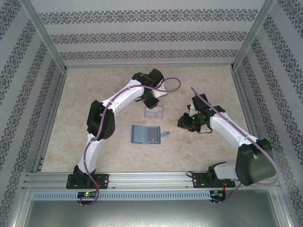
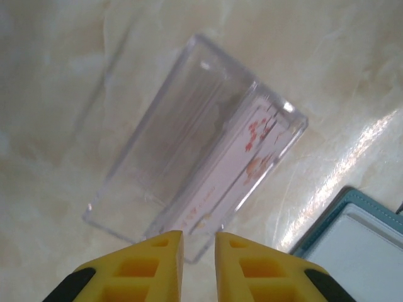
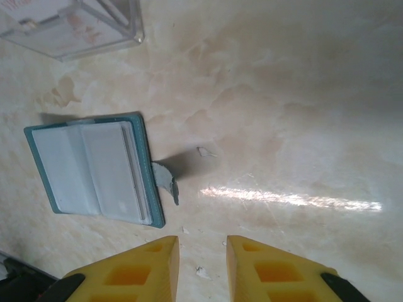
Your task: Take the credit cards out of the card holder
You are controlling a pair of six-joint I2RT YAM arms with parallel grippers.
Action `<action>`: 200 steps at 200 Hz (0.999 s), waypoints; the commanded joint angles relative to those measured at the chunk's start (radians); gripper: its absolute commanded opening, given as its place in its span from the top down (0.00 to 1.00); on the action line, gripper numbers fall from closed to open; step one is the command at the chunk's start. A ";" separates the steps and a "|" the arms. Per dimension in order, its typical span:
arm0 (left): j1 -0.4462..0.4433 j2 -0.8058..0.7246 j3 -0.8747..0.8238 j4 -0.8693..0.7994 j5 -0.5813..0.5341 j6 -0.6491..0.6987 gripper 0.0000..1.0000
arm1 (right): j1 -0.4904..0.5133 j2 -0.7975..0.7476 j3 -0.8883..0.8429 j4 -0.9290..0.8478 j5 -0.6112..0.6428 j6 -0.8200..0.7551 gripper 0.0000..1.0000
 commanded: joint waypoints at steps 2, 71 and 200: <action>0.010 -0.116 -0.105 0.086 -0.036 -0.198 0.80 | 0.039 0.034 0.043 0.026 0.004 0.027 0.74; 0.013 -0.370 -0.505 0.320 0.085 -0.483 0.76 | 0.172 0.176 0.121 0.060 0.018 0.052 0.74; 0.013 -0.534 -0.911 0.720 0.368 -0.966 0.70 | 0.241 0.343 0.159 0.092 0.021 0.057 0.74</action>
